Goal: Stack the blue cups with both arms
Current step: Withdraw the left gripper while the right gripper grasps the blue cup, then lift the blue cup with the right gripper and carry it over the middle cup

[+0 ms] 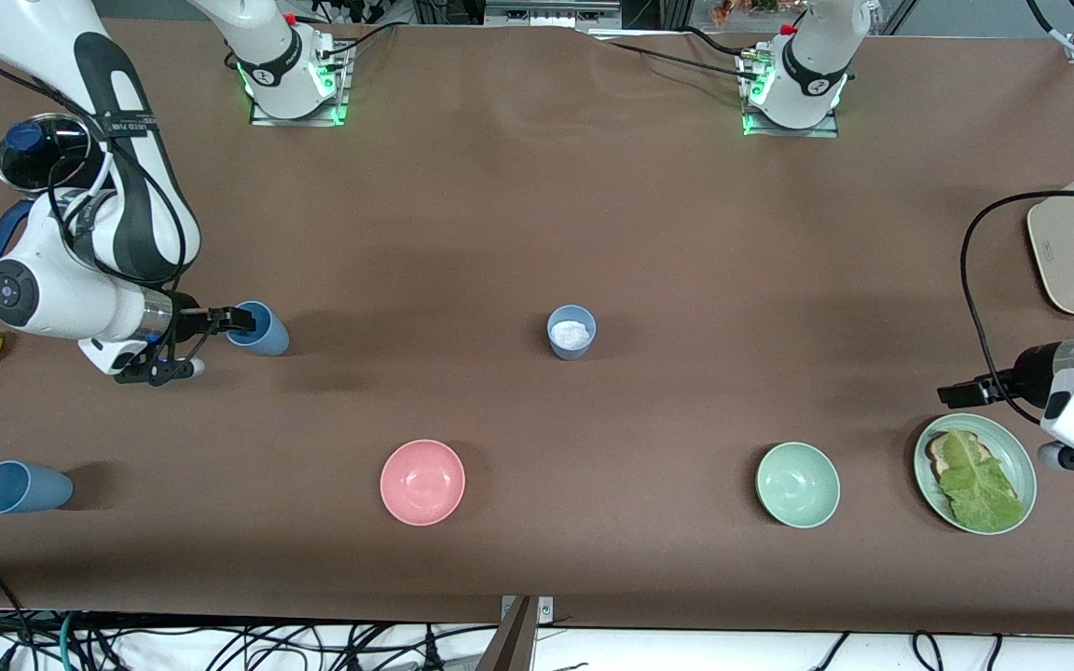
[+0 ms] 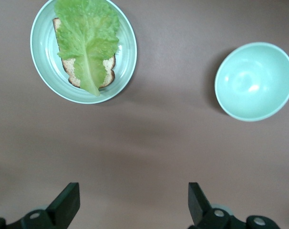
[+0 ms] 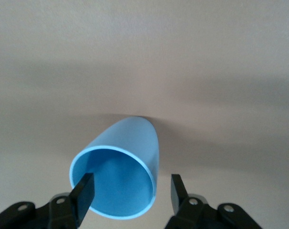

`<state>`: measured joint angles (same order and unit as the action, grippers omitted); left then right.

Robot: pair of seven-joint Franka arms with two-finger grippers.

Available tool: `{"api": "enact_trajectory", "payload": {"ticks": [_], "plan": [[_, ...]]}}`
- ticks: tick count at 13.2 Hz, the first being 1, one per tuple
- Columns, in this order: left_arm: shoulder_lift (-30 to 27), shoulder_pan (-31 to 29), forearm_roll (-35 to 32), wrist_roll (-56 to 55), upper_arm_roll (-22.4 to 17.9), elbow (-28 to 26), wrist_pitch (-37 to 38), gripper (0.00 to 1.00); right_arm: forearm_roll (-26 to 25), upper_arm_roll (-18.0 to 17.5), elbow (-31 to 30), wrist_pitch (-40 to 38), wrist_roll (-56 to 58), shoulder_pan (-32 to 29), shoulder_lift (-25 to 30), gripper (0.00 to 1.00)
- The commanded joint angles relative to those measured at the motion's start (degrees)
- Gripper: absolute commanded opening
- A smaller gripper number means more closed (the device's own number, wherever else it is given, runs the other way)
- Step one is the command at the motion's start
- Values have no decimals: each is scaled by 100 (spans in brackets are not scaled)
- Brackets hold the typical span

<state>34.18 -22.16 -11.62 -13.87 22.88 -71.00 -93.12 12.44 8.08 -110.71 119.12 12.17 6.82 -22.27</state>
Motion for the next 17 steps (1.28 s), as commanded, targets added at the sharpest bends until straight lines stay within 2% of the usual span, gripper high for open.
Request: {"api": "enact_trajectory", "payload": {"ticks": [1, 3, 4, 8, 10, 12, 15, 16, 17], "plan": [[-236, -17, -322, 507, 58, -45, 180, 100, 100, 0, -170, 102, 136, -32, 47, 67], [-368, -17, -420, 998, 67, -80, 181, 100, 100, 0, -213, 225, 136, -32, 21, 56], [-429, -8, -394, 940, 59, -80, 189, 100, 100, 0, -222, 269, 136, -32, 12, 47], [-447, -184, -332, 737, 94, -36, 189, 100, 109, -17, -205, 270, 136, -32, 12, 0], [-587, -79, -366, 719, 7, -141, 120, 100, 109, -35, -83, 200, 101, -23, 20, 0], [-920, 525, -219, 719, -746, -413, -186, 100, 118, -70, 337, -80, 75, 29, 29, 0], [-1964, 1325, 528, 737, -1651, -1334, -757, 100, 232, -88, 1374, -1187, -669, 318, -15, 0], [-2220, 1598, 538, 711, -1864, -1572, -786, 100, 232, -79, 1586, -1363, -994, 511, -23, 0], [-2414, 1687, 547, 702, -1901, -1714, -760, 100, 232, -88, 1736, -1487, -1389, 722, -15, 0]]}}
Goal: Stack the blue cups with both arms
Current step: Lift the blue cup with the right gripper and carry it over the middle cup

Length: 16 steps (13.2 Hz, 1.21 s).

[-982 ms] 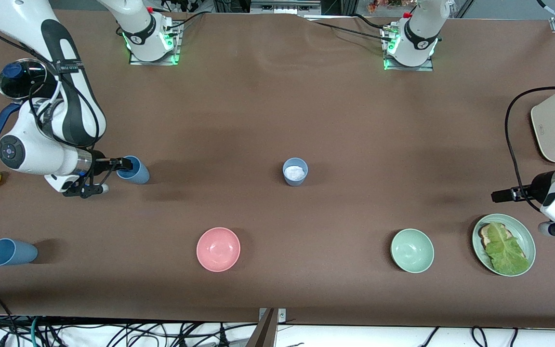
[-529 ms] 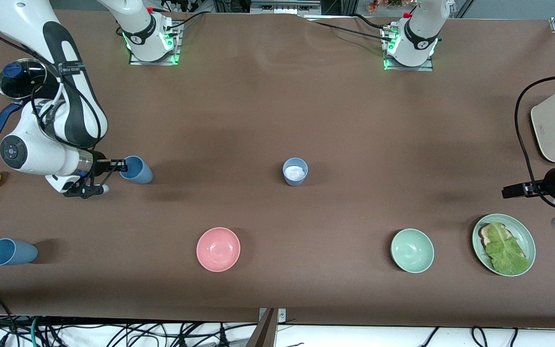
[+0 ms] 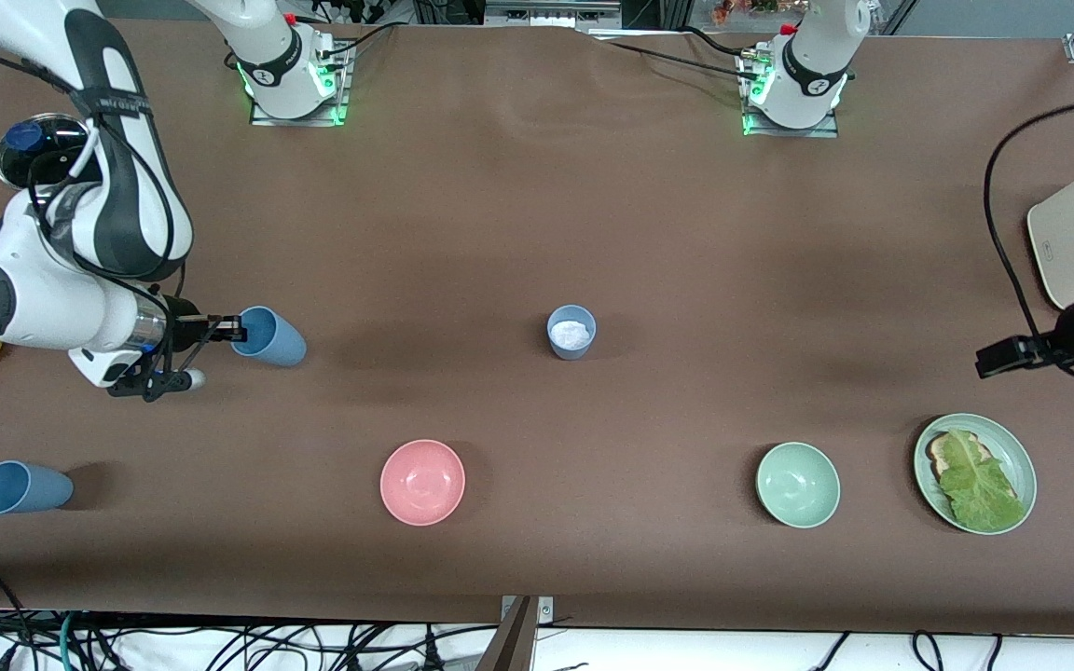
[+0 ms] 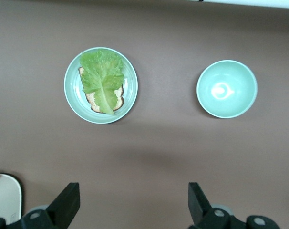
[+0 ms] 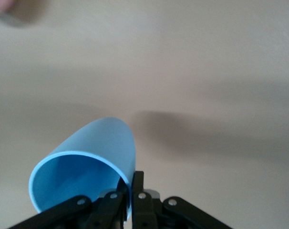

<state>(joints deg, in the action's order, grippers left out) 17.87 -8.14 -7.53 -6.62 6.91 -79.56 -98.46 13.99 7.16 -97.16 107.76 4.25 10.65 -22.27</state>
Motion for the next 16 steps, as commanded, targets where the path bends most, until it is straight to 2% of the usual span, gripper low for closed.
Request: {"api": "enact_trajectory", "payload": {"ticks": [1, 3, 4, 5, 6, 8, 9, 11, 14, 16], "plan": [[-933, 339, 129, -24, -304, -1199, -287, 100, 77, 5, 574, -509, -1148, 603, -14, 0], [-1206, 471, 163, 2, -313, -1422, -393, 100, 77, 5, 952, -642, -2361, 1208, -58, 0], [-1276, 489, 399, 3, -418, -1414, -341, 100, 69, 5, 1093, -642, -2941, 1551, -136, 0], [-1286, 489, 906, 37, -584, -1422, -262, 100, 60, 5, 1233, -625, -3513, 1911, -241, 0], [-1286, 541, 1207, 316, -803, -1422, -227, 100, 51, 13, 1426, -599, -4101, 2246, -347, 0], [-1425, 761, 1227, 1342, -1137, -1379, 27, 100, 25, 22, 2005, -625, -5157, 2835, -724, 0], [-1470, 822, 1201, 1826, -1174, -1343, 159, 100, 16, 22, 2304, -625, -5614, 3064, -943, 0], [-1497, 971, 1157, 2217, -1192, -1334, 204, 100, -2, 31, 2745, -590, -6240, 3381, -1304, 0], [-1453, 1025, 1157, 2200, -1201, -1334, 187, 100, -19, 57, 3106, -493, -6760, 3655, -1657, 0], [-1453, 1060, 1175, 1799, -1201, -1326, 161, 100, -19, 57, 3291, -484, -6814, 3655, -1798, 0]]}}
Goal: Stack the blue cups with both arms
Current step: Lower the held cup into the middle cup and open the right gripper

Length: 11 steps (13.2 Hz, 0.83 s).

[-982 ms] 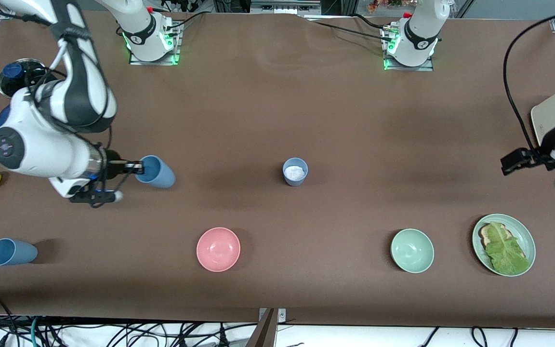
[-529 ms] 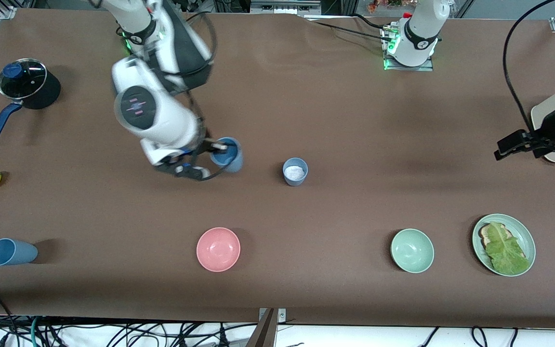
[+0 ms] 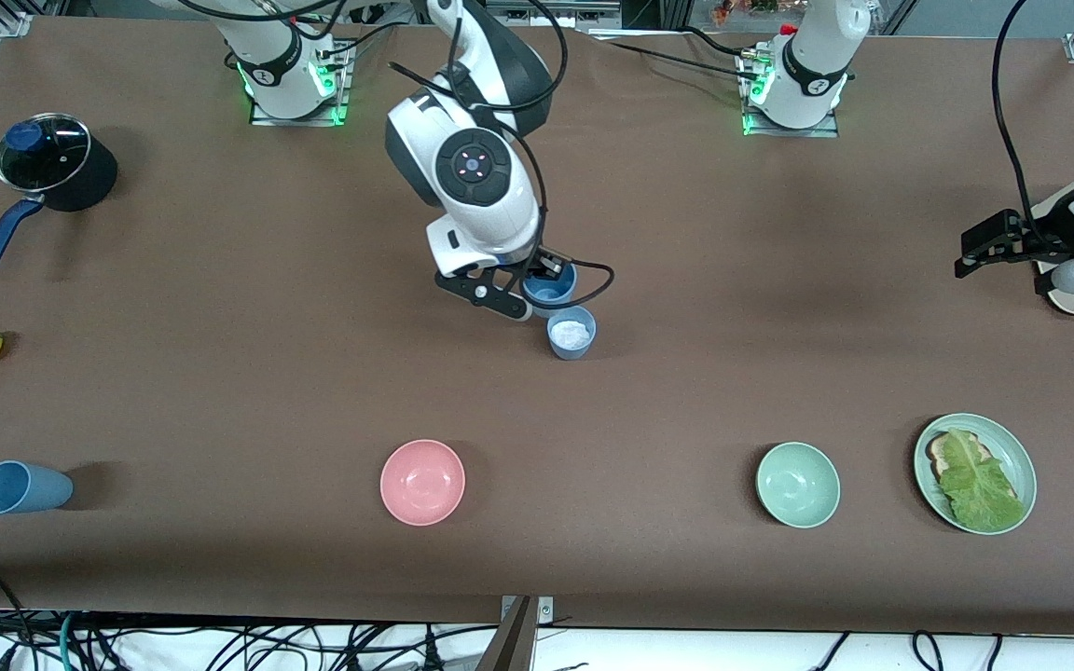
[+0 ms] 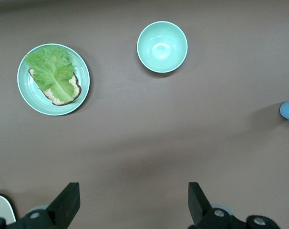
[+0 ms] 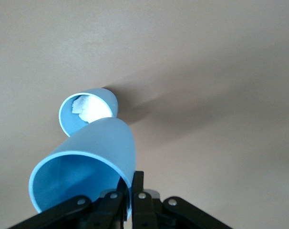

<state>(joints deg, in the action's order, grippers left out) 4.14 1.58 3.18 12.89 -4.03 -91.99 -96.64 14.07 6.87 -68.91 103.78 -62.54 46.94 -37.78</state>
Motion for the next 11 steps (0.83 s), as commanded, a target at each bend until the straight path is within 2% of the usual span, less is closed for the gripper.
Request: {"api": "enact_trajectory", "payload": {"ticks": [1, 4, 11], "plan": [[-88, 175, 104, -503, -98, -82, -108, 100, -36, 95, 545, -60, -144, 25, -317, 0], [-62, 289, 95, -1086, -106, -38, -188, 100, -36, 95, 589, 203, -188, 34, -441, 0], [-106, 255, 43, -1105, -238, -3, -39, 100, -62, 104, 694, 458, -267, 113, -616, 0]]}}
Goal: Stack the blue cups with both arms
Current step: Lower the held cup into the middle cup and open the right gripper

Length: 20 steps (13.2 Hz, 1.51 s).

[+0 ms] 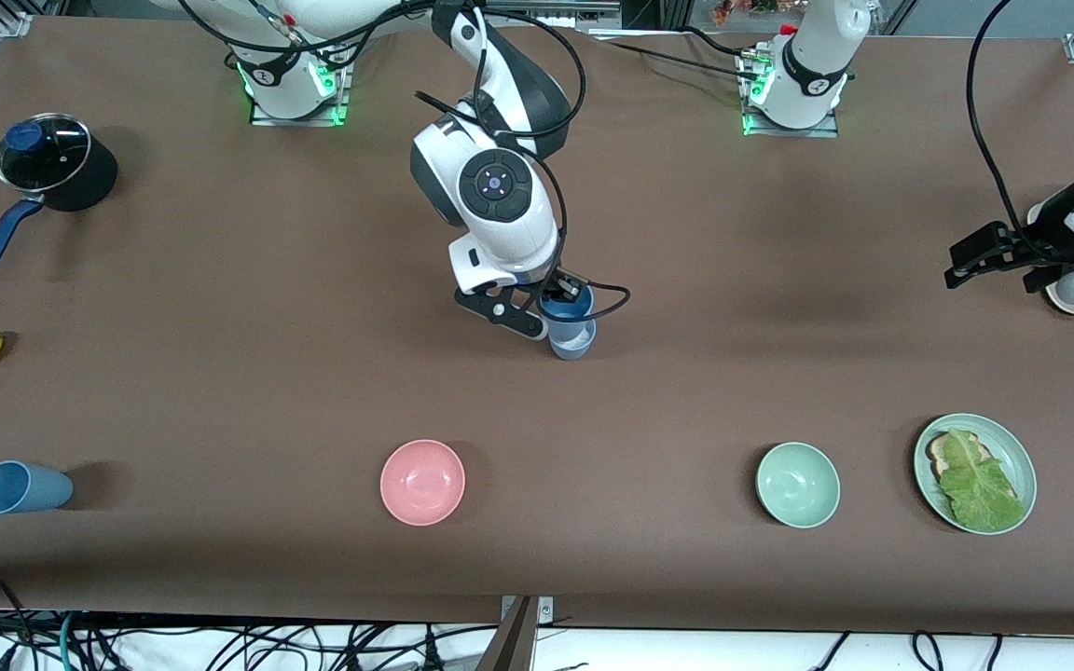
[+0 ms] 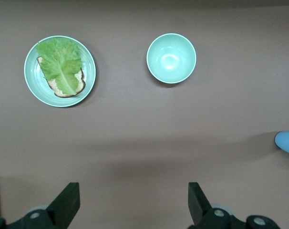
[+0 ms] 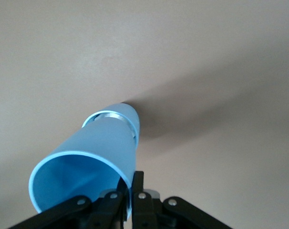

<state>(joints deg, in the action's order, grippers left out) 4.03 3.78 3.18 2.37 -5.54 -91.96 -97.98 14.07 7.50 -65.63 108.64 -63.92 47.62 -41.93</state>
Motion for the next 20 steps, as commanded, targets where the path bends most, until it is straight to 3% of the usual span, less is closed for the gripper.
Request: {"api": "enact_trajectory", "payload": {"ticks": [1, 9, 12, 13, 18, 20], "plan": [[-96, 35, 42, -53, -79, -15, 112, 100, -71, 41, 366, -10, -182, 46, -219, 0], [-69, 35, -283, -228, 70, -15, 139, 100, -229, 15, 358, -1, -200, 55, -263, 0], [-69, 35, -292, -211, 71, 151, 174, 100, -229, 15, 358, 8, -296, 55, -263, 58], [-69, 35, -292, -220, 79, 178, 200, 100, -229, 24, 366, 8, -366, 55, -246, 71], [-52, 53, -292, -220, 70, 257, 218, 100, -229, 85, 366, -254, -297, -15, -175, 74], [-52, 53, -283, -220, 70, 266, 218, 100, -229, 321, 366, -562, 79, -33, -1, 79]]}}
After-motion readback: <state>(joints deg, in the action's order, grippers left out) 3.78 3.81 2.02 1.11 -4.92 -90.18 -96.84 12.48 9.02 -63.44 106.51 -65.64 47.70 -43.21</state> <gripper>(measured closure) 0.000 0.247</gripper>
